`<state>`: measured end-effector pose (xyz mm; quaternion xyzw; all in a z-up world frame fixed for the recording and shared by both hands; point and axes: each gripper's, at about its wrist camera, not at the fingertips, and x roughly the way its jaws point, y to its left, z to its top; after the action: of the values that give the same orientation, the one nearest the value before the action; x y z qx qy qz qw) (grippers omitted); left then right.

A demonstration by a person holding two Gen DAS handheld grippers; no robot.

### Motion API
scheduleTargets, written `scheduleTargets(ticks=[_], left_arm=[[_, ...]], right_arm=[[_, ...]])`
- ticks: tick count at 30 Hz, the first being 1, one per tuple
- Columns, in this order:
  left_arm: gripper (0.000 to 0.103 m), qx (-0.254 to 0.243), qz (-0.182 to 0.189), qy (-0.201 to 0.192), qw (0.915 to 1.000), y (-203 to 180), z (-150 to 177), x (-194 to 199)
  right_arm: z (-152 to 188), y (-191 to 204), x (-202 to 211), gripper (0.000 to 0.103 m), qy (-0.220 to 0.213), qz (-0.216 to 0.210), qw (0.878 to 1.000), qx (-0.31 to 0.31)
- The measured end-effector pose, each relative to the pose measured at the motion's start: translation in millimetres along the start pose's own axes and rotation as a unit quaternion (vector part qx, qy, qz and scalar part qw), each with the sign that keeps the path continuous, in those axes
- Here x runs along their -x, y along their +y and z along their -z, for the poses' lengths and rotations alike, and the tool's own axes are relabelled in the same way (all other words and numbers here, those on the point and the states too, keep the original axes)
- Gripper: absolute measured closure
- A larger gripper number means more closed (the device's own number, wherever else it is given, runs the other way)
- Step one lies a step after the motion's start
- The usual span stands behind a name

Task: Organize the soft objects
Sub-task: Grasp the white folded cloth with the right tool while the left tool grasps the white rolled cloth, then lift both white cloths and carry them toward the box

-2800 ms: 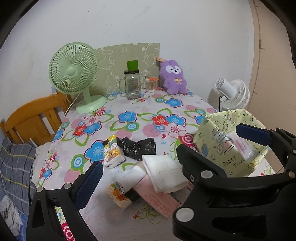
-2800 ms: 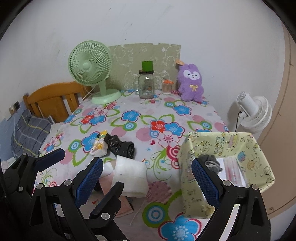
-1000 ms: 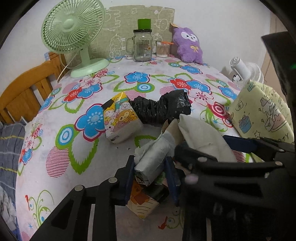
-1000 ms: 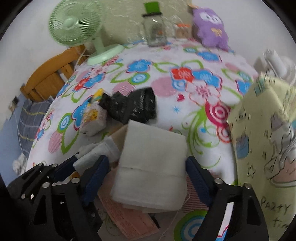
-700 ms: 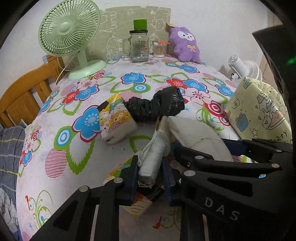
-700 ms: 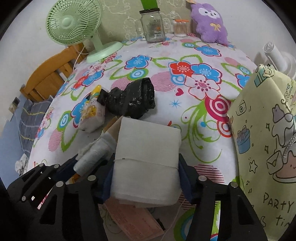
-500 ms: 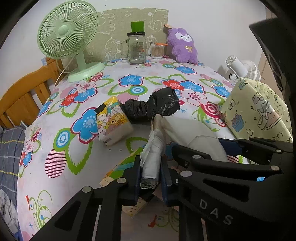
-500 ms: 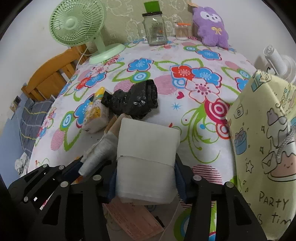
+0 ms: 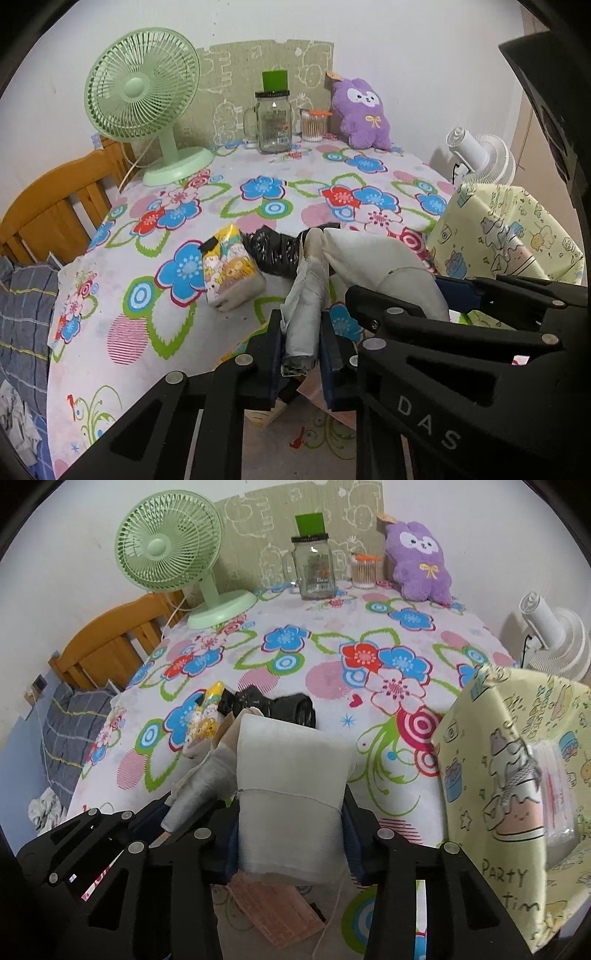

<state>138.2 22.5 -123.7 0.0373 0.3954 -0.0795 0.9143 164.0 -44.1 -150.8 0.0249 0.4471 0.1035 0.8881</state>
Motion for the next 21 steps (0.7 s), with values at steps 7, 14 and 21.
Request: scheduleTargets(ticks=[7, 14, 21], left_arm=[[0.087, 0.001, -0.002, -0.018, 0.9998, -2.4, -5.8, 14.8], [0.087, 0.005, -0.003, -0.036, 0.9993, -4.2, -10.2, 29.8], [0.087, 0.005, -0.006, -0.054, 0.9985, -5.7, -14.1, 46.4]], right_arm=[[-3.8, 2.8, 18.1, 0.056, -0.021, 0.004, 1.0, 0.007], [-7.0, 5.8, 37.3, 0.057, -0.041, 0.005, 0.999, 0.013], [-9.1, 9.1, 55.0, 0.057, -0.061, 0.005, 0.998, 0.02]])
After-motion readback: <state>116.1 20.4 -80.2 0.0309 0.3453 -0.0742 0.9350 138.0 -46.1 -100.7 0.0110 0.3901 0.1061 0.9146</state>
